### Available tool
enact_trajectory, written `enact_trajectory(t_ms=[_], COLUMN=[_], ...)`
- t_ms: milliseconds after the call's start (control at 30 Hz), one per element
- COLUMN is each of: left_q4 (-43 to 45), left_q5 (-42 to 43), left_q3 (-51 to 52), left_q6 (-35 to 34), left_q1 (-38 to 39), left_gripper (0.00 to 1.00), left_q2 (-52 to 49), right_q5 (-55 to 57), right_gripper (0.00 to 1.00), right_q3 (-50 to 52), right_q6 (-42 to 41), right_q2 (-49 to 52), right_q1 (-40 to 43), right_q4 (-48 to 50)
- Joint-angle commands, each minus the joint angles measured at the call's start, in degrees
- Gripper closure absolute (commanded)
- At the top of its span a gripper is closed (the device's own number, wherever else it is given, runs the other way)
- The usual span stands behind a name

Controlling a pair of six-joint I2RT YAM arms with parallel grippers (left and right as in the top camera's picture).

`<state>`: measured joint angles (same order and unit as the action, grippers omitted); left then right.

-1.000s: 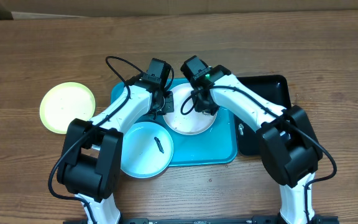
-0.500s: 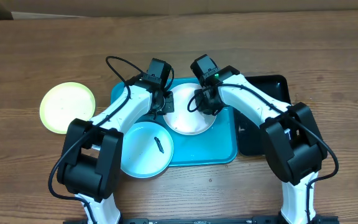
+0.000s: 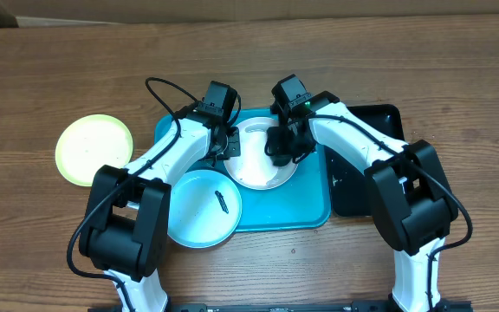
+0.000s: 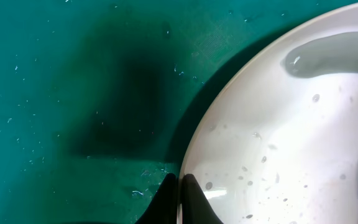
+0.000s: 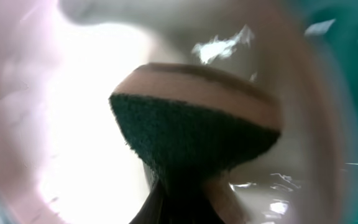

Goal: Clean dirty plates on tray and stack at the side
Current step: 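Carry sponge to the white plate and scrub its black mark, then return sponge to the black tray and release it with right gripper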

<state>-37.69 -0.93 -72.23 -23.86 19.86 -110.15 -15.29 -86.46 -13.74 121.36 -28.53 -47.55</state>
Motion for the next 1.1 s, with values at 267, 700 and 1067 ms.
enact_trajectory(t_ms=[267,700,1067], left_q4=[0.2,0.2,0.2], left_q5=[0.5,0.5,0.7], left_q3=[0.5,0.5,0.5], left_q6=[-0.3,-0.4,-0.4], left_q1=[0.4,0.4,0.4], left_gripper=[0.96,0.93,0.91], left_q2=[0.7,0.7,0.7], right_q5=[-24.9,-1.1,12.3], right_gripper=[0.96,0.96,0.96], right_q3=[-9.5,-19.8,-10.4], right_q6=[8.6,13.7,10.7], right_q2=[1.8,-3.0,-2.9], right_q1=[4.9,18.7,24.2], right_q4=[-7.6,-31.5,-26.8])
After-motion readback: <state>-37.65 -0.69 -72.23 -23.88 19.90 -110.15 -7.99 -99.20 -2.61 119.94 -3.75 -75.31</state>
